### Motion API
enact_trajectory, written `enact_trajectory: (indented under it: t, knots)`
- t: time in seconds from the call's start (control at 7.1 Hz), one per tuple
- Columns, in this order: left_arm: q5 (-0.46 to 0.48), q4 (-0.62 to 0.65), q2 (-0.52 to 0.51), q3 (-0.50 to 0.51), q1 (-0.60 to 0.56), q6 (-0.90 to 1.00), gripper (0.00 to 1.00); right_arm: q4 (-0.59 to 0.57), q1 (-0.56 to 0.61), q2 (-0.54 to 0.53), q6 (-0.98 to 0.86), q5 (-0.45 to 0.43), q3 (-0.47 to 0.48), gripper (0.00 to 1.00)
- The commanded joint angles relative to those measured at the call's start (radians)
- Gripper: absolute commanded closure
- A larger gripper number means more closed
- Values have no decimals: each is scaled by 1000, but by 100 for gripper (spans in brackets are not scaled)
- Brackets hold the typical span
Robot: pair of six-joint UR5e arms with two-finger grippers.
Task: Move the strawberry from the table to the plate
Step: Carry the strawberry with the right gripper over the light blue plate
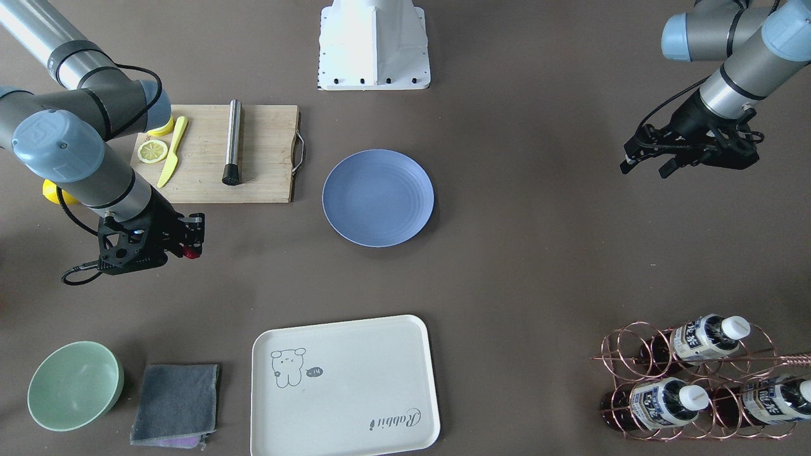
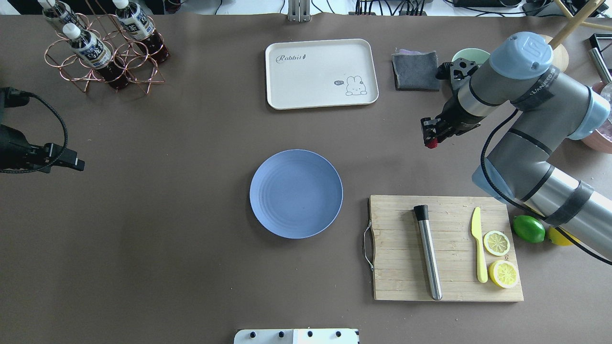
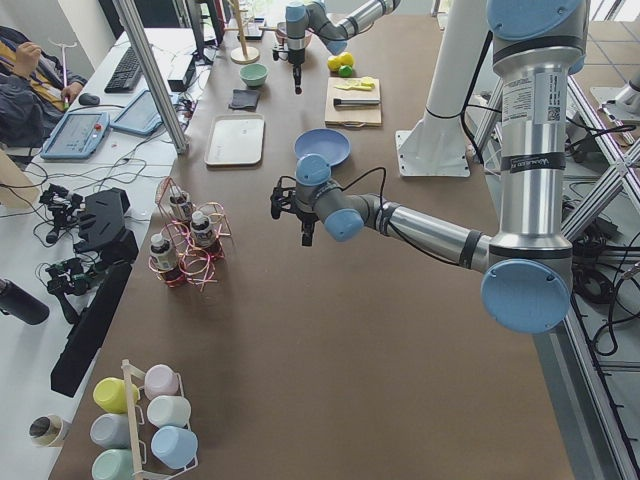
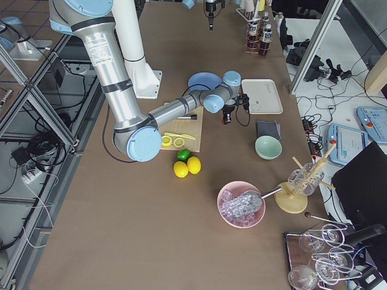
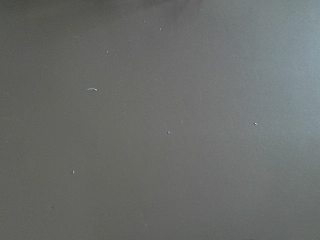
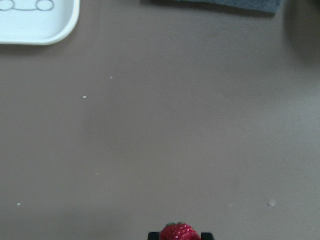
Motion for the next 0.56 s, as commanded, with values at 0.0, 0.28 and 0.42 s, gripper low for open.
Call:
enact_trajectory:
  t: [0.0, 0.28, 0.42]
  knots:
    - [1, -3, 5, 21, 0, 9, 10, -32, -92, 55, 206, -38, 88, 100]
    - [-8, 0, 8, 50, -44, 100, 11, -135, -222, 148, 377, -141, 161, 100]
    - [-11, 3, 15, 63, -78, 134, 11, -190, -299, 200, 423, -207, 168, 100]
